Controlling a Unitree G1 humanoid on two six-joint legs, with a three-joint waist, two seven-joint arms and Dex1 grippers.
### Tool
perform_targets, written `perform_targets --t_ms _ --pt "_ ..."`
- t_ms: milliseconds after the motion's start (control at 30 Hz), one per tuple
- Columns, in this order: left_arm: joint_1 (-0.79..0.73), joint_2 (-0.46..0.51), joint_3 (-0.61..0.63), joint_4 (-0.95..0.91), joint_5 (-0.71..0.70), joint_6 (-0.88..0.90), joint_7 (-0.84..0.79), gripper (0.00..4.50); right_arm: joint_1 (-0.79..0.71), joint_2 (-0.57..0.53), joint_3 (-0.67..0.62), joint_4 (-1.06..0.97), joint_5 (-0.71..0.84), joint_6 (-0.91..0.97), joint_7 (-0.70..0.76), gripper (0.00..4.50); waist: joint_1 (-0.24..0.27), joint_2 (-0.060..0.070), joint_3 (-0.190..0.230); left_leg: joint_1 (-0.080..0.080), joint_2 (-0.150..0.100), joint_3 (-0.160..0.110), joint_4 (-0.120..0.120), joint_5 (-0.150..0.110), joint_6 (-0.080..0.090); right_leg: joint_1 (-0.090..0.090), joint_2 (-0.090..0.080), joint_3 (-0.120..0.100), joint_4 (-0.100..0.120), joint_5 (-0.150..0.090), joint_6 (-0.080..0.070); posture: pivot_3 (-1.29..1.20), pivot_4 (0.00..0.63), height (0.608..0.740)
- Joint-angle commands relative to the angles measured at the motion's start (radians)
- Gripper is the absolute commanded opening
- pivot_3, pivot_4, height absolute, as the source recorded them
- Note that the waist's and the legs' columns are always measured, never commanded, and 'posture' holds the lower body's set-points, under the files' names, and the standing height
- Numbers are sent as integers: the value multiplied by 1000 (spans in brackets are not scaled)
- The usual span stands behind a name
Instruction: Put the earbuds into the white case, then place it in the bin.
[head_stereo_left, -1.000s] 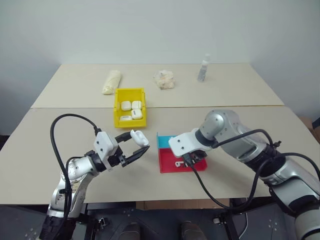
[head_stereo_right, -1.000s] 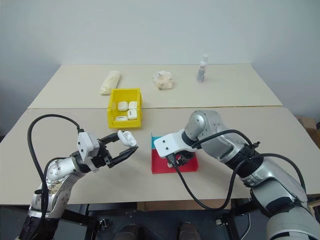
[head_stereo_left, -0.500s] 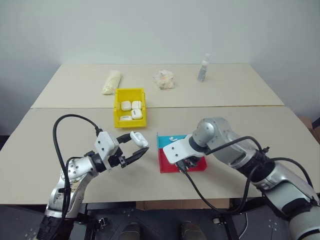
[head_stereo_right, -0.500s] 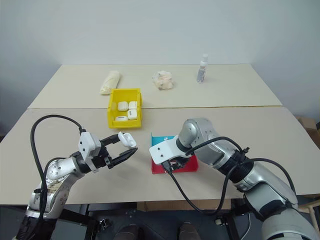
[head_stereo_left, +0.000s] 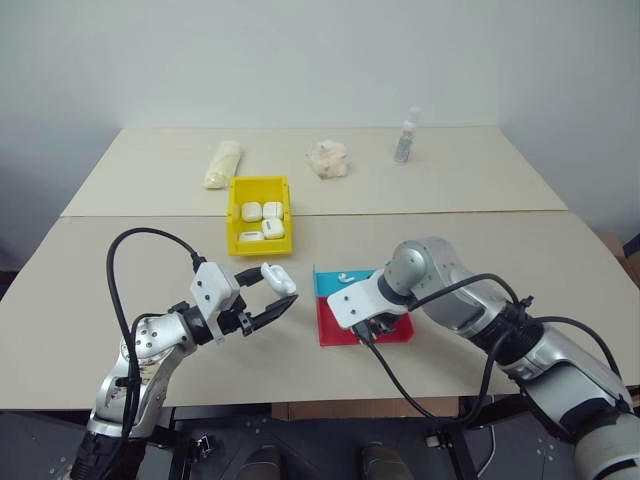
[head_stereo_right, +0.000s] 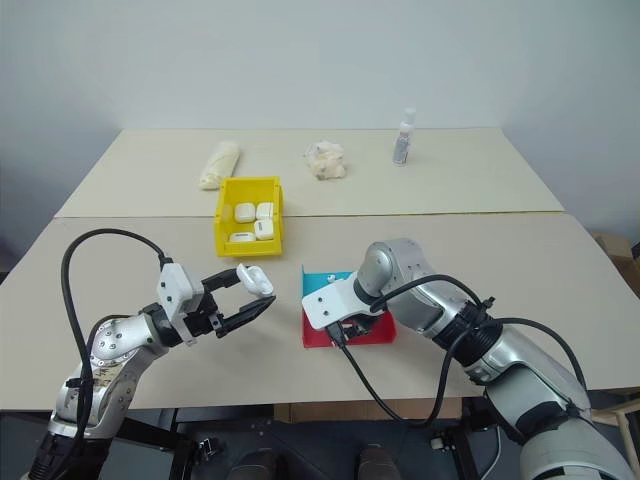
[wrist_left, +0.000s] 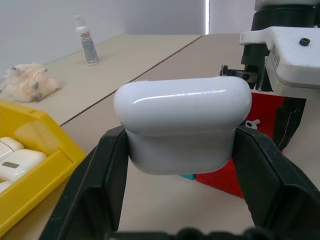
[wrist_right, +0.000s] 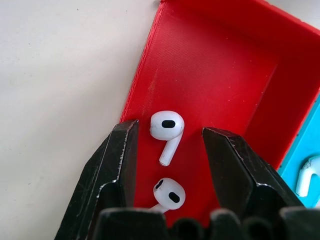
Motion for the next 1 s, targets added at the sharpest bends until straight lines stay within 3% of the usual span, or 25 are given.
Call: perform_targets --t_ms 33,167,267,600,767,1000 --pt "2 5 1 -48 -2 -4 9 2803 -5 5 -17 -1 -9 -24 0 2430 0 0 0 0 0 0 0 0 0 0 0 0 0 0 0 0 150 740" --pt "3 7 1 -53 -3 10 17 2803 -3 11 -19 5 -13 -33 -1 2430 0 0 0 0 0 0 0 0 0 0 0 0 0 0 0 0 150 740" --pt "4 9 -1 -51 -1 13 16 2803 -2 19 -21 10 -17 -37 -5 1835 -1 0 0 1 0 0 0 0 0 1 0 0 0 0 0 0 150 740" --pt "-3 11 -5 -49 3 15 15 2803 6 17 -25 13 -28 -53 -8 1835 0 0 0 1 0 0 0 0 0 1 0 0 0 0 0 0 150 740" --pt "-7 13 -5 -52 2 26 19 2803 9 12 -25 14 -33 -56 -7 668 0 0 0 1 0 0 0 0 0 1 0 0 0 0 0 0 150 740" --pt "-14 13 -5 -48 3 17 11 2803 12 17 -45 -14 -17 -27 -3 617 0 0 0 1 0 0 0 0 0 1 0 0 0 0 0 0 150 740"
